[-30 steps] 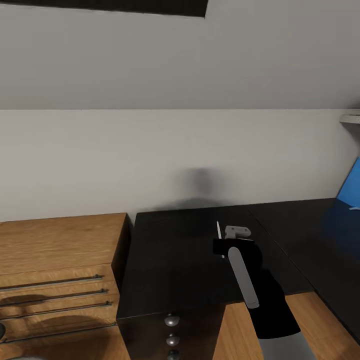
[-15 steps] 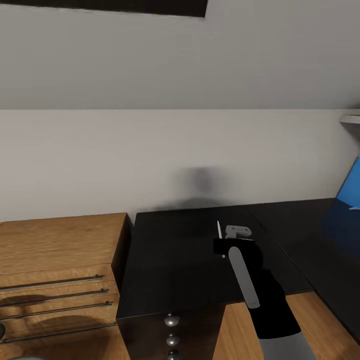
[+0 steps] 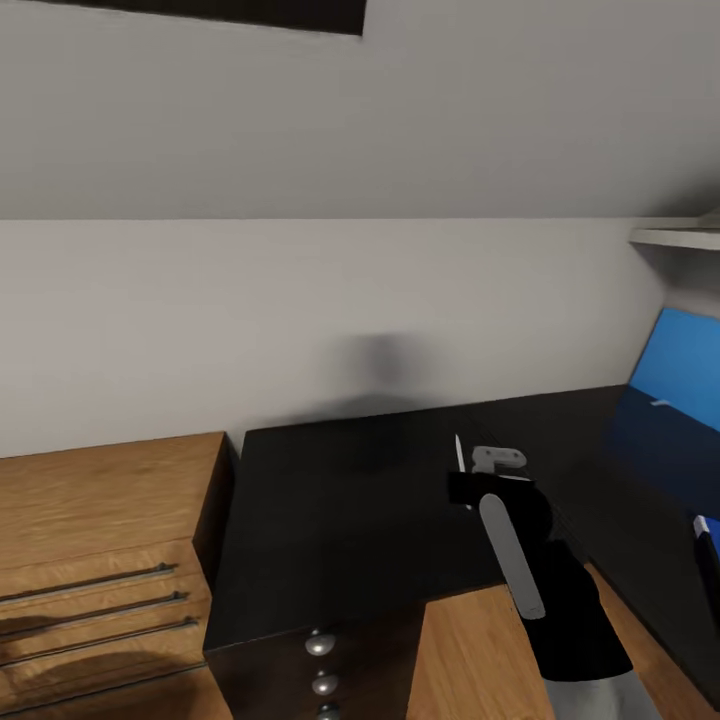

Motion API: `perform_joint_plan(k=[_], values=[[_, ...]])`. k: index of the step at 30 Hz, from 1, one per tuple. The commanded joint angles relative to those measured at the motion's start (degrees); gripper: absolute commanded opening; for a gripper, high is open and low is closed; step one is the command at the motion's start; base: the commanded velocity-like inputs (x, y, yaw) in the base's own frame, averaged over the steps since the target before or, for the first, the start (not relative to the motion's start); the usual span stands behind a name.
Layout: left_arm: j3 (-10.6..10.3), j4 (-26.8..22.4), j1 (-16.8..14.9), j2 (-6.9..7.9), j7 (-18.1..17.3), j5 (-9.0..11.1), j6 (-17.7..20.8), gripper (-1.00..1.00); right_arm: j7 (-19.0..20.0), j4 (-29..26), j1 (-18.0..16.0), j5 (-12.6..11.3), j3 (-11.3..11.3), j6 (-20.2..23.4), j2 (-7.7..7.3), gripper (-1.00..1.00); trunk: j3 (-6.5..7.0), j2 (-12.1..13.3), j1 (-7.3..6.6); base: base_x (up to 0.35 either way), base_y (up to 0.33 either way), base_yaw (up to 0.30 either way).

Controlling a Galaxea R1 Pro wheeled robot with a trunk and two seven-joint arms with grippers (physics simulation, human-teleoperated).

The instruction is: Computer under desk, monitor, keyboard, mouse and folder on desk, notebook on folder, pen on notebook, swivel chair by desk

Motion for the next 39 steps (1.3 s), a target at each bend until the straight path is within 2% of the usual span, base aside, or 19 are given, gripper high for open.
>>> perform_joint_plan(k=[1,10,19,25,30,34,39], values=[[-0.09,-0.02,0.03,0.06,0.15,0.47,-0.34,1.0,-0.59,-0.03,-0.05,-0.61,-0.04,0.14,-0.08,-1.0,-0.05,-0.03,0.0,0.0,-0.099,-0.2],[-0.09,0.24,0.14,0.09,-0.14,0.63,-0.76,1.0,-0.65,-0.07,-0.04,-0.53,-0.54,0.14,-0.4,-1.0,-0.05,-0.03,0.0,0.0,-0.221,-0.077],[-0.04,0.52,0.13,0.09,-0.22,0.6,-0.83,1.0,-0.67,-0.2,-0.04,-0.47,-3.28,0.14,-0.52,-1.0,-0.05,-0.03,0.0,0.0,-0.291,-0.019],[0.04,0.79,0.12,0.09,-0.28,0.62,-0.82,1.0,-0.7,-0.56,-0.04,-0.4,-3.79,0.14,-0.48,-1.0,-0.05,-0.03,0.0,-0.004,-0.277,-0.136],[0.11,0.87,0.09,0.04,-0.27,0.72,-0.78,1.0,-0.81,-1.34,-0.04,-0.26,-4.05,0.14,-0.41,-1.0,-0.05,-0.03,0.0,-0.005,-0.092,-0.12],[0.23,0.89,0.03,-0.03,-0.28,0.68,-0.77,1.0,-0.83,-1.72,-0.04,-0.24,-6.21,0.14,-0.29,-1.0,-0.05,-0.03,0.0,-0.001,-0.024,-0.243],[0.25,0.93,-0.01,-0.08,-0.28,0.61,-0.77,1.0,-0.84,-1.79,-0.04,-0.25,-6.85,0.14,-0.32,-1.0,-0.05,-0.03,0.0,0.0,-0.006,-0.283]])
